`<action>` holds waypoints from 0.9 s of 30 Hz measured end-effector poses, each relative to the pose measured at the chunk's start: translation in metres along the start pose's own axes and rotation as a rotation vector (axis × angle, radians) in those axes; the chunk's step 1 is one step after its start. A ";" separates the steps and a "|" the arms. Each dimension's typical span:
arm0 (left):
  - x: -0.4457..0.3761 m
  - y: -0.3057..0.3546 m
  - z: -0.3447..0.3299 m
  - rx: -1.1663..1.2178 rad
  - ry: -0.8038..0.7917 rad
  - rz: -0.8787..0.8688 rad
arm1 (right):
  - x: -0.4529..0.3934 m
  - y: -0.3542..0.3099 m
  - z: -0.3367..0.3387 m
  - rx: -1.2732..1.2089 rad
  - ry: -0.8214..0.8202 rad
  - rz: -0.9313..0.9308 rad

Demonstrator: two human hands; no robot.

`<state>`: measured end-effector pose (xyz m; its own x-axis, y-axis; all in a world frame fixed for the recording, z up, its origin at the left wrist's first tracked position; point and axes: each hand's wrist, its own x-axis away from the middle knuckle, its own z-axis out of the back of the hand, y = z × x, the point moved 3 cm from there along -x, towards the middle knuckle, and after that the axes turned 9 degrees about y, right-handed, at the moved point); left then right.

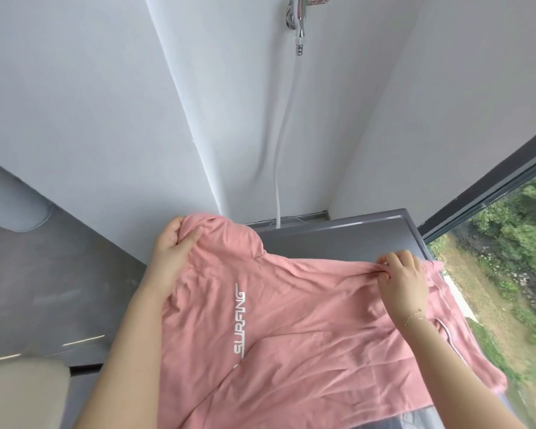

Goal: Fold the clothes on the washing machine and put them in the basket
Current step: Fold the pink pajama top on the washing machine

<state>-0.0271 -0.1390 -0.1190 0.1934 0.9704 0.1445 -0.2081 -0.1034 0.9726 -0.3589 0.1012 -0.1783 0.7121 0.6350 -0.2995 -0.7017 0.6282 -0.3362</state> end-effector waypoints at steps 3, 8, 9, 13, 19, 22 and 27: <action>0.051 0.017 0.026 0.056 -0.035 0.009 | 0.012 0.011 0.023 -0.055 0.096 0.068; 0.118 -0.015 0.039 -0.060 -0.079 0.164 | 0.044 0.040 0.043 -0.094 0.128 -0.062; 0.130 -0.027 0.037 -0.105 -0.081 0.214 | 0.050 0.047 0.043 -0.071 0.085 -0.115; 0.156 -0.049 0.029 -0.101 -0.044 0.388 | 0.061 0.057 0.049 -0.068 0.042 -0.186; 0.157 -0.038 0.060 0.021 -0.090 0.322 | 0.075 0.066 0.066 -0.145 0.232 -0.234; 0.168 -0.061 0.062 -0.300 -0.320 0.459 | 0.098 0.070 0.053 -0.064 0.054 -0.267; 0.177 -0.076 0.047 -0.436 -0.440 0.502 | 0.097 0.053 0.059 -0.099 0.028 -0.367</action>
<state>0.0684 0.0302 -0.1586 0.3192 0.6459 0.6935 -0.7097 -0.3220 0.6266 -0.3280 0.2228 -0.1722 0.9168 0.3629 -0.1668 -0.3953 0.7642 -0.5096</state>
